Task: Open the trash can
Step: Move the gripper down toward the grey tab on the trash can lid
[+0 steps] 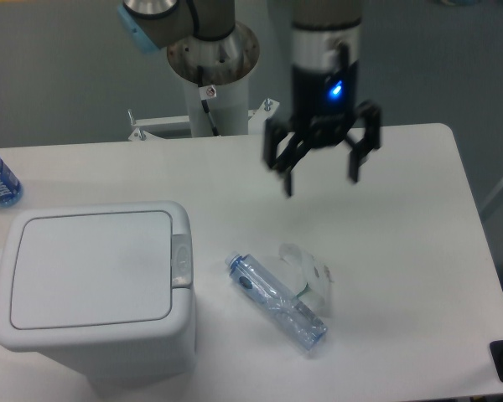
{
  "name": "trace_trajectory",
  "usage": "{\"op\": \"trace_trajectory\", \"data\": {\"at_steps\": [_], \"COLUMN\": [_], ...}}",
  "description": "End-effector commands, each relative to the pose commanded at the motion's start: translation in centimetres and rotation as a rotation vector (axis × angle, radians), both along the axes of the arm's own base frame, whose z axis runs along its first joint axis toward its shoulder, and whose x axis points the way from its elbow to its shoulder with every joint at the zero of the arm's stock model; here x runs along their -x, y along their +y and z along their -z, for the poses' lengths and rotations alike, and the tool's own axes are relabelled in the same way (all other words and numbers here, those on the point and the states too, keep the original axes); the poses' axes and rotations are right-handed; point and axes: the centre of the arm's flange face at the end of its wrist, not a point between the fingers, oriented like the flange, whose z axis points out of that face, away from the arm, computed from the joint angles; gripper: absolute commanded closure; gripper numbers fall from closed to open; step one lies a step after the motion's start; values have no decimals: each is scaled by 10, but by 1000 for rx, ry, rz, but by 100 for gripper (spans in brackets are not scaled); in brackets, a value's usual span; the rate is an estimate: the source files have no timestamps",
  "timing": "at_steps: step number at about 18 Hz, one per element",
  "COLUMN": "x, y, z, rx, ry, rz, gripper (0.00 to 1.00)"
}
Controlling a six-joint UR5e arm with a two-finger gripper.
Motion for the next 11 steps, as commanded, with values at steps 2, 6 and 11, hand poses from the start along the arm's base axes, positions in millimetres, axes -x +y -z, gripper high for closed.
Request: {"op": "trace_trajectory", "data": {"at_steps": [2, 6, 11], "x": [-9, -18, -38], "y": [23, 38, 47], "z": [7, 6, 15], "rx": [0, -7, 6], "ry": [-19, -13, -29], "rz": [14, 43, 69], "gripper": [0, 0, 0]}}
